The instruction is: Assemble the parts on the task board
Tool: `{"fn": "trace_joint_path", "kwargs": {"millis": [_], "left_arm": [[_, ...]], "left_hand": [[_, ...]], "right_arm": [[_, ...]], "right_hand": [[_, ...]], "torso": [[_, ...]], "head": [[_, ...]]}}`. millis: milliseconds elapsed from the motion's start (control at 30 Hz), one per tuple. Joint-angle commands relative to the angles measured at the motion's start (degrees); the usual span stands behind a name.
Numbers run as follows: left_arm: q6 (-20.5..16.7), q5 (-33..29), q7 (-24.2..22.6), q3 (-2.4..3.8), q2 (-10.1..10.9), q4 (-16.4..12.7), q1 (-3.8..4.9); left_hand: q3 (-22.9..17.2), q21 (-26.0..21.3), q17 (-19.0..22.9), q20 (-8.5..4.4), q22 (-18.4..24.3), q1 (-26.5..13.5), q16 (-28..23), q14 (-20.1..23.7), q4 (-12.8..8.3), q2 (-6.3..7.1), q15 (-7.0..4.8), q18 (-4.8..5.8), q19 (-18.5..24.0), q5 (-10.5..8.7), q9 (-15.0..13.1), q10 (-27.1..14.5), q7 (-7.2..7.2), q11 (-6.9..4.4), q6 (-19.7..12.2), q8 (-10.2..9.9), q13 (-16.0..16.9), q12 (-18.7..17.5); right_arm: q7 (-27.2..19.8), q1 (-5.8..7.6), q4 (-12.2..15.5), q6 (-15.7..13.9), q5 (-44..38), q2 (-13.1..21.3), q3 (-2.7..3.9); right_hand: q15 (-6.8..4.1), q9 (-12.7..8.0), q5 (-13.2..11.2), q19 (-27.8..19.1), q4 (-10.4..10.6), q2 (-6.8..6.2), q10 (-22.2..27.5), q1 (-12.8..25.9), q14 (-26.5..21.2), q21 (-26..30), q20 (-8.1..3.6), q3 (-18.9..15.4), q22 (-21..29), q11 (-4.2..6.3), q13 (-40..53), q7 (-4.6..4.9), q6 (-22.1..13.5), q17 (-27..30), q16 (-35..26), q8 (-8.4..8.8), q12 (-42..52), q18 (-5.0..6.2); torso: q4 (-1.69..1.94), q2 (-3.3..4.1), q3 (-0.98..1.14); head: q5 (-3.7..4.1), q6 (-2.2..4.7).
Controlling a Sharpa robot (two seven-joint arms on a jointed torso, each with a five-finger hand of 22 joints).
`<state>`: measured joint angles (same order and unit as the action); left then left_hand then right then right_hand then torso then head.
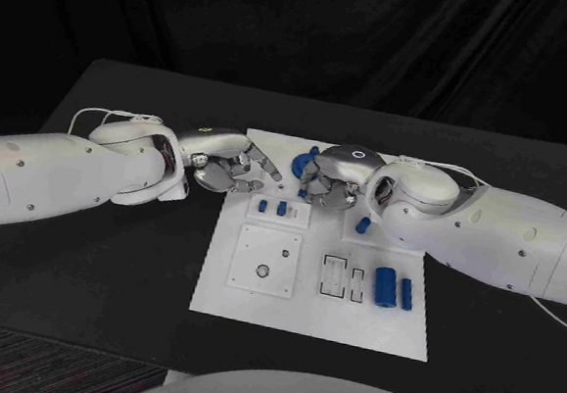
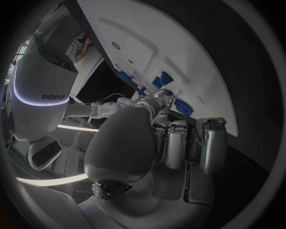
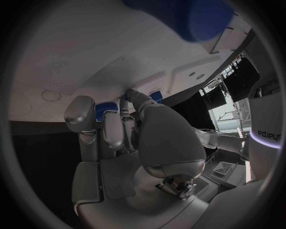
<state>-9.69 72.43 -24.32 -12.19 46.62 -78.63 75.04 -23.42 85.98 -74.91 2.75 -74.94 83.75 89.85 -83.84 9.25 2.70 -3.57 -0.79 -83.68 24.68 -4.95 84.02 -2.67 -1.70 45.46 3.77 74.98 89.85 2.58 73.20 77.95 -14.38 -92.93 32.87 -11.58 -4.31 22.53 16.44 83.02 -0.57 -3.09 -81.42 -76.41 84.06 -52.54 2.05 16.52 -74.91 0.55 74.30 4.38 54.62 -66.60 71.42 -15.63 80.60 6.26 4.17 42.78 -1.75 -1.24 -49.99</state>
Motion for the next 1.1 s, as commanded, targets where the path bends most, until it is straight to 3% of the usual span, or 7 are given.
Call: {"fn": "trace_joint_path", "kwargs": {"millis": [33, 233, 600, 733, 1100], "left_arm": [[0.83, -0.09, -0.65, 0.05, -0.4, 0.1, -0.08], [1.22, -0.09, -0.83, 0.05, -1.31, 0.75, -0.08], [2.81, -0.09, -0.47, 0.05, -3.61, 2.09, -0.09], [3.88, -0.09, 0.04, 0.05, -4.35, 2.61, -0.09], [6.08, -0.09, 1.17, 0.05, -5.86, 3.36, -0.1]], "left_hand": [[-0.31, -0.2, -15.09, 0.23, -13.24, -0.25, 0.15, -6.16, -0.07, -0.24, 0.22, -0.56, -1.77, 0.22, -0.05, 5.98, -0.38, 0.51, 0.11, 0.18, 15.02, 0.15], [-0.52, -0.36, -15.09, 0.27, -13.17, -0.22, 0.15, -6.16, -0.12, -0.41, 0.26, -0.61, -1.59, 0.36, -0.01, 5.98, -0.28, 0.5, -0.03, 0.1, 15.02, 0.15], [-1.1, -0.86, -15.09, 0.31, -12.96, -0.21, 0.15, -6.16, -0.4, -0.58, 0.19, -0.78, -1.0, 0.71, 0.23, 5.98, 0.21, 0.3, -0.97, -0.2, 15.02, 0.15], [-1.38, -1.26, -15.09, 0.28, -12.79, -0.53, 0.15, -6.16, -0.44, -0.68, 0.09, -0.92, -0.52, 0.61, 0.92, 5.98, 0.44, 0.18, -5.53, -0.55, 15.02, 0.15], [-1.55, -0.66, -15.09, 0.19, -13.04, -1.08, 0.15, -6.16, -0.21, -1.08, -0.06, -0.73, -1.16, 0.47, 1.37, 5.98, 0.95, -0.04, -8.38, -0.68, 15.02, 0.15]], "right_arm": [[-0.59, -0.54, -0.03, -0.45, -0.17, 0.43, -0.28], [-0.98, -0.54, 0.36, -1.97, -0.17, 1.19, -0.28], [-1.28, -0.48, 1.35, -3.66, -0.17, 1.97, -0.28], [-1.31, -0.41, 1.57, -3.71, -0.17, 2.06, -0.28], [-1.39, -0.31, 1.75, -3.73, -0.17, 1.94, -0.27]], "right_hand": [[-0.12, 0.79, 1.25, -0.16, -0.5, 0.29, -0.16, -0.74, 2.02, -0.51, -0.3, -0.07, -7.27, 0.03, 0.1, -0.26, 1.85, -0.13, 0.09, -1.21, -0.1, -0.34], [-0.1, 1.04, 3.92, -0.13, -0.64, 0.42, -0.23, -0.8, 2.02, -0.74, -0.28, -0.19, -7.31, -0.01, 0.18, -0.23, 2.08, -0.15, 0.12, -1.38, -0.08, -0.37], [-0.03, 1.06, 5.84, -0.08, -0.7, 0.63, -0.37, -0.8, 2.01, -1.12, -0.24, -0.09, -7.38, -0.11, 0.35, -0.09, 1.76, -0.16, 0.14, -1.18, 0.01, -0.42], [-0.01, 1.1, 6.73, -0.08, -0.79, 0.61, -0.37, -0.82, 2.01, -1.13, -0.23, -0.05, -7.38, -0.13, 0.33, -0.06, 1.77, -0.15, 0.14, -1.16, -0.01, -0.41], [0.06, 0.92, 7.33, -0.14, -0.63, 0.4, -0.24, -0.37, 1.99, -1.0, -0.18, -0.15, -7.34, -0.25, 0.11, 0.11, 1.2, -0.09, 0.1, -0.72, -0.17, -0.4]], "torso": [[-0.05, -0.02, 0.0], [-0.13, -0.04, 0.0], [-0.22, -0.04, -0.01], [-0.19, -0.03, -0.01], [-0.2, 0.0, -0.05]], "head": [[-0.16, -0.01], [-0.05, -0.01], [-0.08, -0.01], [0.03, -0.01], [-0.18, -0.01]]}}
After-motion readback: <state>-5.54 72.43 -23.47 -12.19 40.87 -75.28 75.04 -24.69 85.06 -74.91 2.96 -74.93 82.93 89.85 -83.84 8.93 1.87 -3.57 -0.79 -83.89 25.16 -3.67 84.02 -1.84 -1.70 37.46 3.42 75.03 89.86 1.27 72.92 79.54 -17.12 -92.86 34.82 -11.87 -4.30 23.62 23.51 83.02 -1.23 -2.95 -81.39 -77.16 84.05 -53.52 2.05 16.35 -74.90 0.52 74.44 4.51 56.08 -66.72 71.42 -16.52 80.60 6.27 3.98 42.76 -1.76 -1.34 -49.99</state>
